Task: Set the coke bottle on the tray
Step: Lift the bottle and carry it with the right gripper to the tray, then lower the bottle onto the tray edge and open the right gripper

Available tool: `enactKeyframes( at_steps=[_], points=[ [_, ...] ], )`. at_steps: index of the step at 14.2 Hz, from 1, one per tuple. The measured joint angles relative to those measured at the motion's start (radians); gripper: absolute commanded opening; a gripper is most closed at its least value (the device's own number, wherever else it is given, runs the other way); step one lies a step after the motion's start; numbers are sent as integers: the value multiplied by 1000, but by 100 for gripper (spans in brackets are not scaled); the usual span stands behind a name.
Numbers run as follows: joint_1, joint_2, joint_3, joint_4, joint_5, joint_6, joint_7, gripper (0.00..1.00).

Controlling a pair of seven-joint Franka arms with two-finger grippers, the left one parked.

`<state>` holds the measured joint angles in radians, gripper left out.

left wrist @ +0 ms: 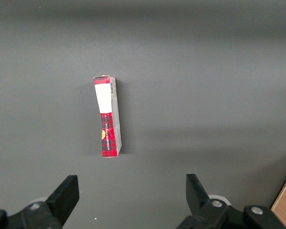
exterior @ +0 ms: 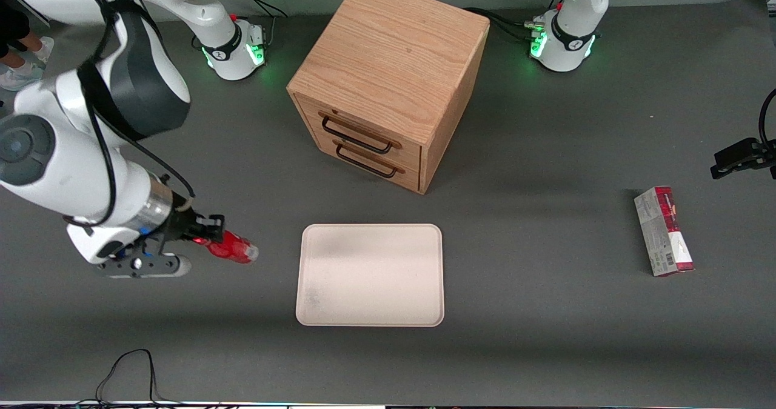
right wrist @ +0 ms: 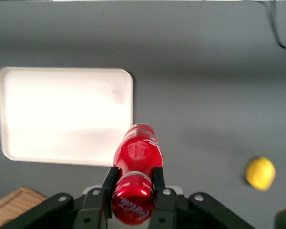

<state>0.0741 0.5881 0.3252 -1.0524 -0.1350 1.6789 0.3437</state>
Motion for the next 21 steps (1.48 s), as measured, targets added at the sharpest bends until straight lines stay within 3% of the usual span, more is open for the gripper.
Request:
enactKeyframes(
  at_steps=[2,6,10,11,12,13,21],
  points=[
    [30,76,18,25,-17,83,0,0],
    [108,199,22,36,-116,179,18,0],
    [108,284,22,31,-124,278,18,0],
    [109,301,22,25,-126,307,18,43],
    [109,313,21,17,-127,329,18,95],
    [109,319,21,12,-132,340,18,100],
    [106,263,21,18,-169,357,47,100]
  ],
)
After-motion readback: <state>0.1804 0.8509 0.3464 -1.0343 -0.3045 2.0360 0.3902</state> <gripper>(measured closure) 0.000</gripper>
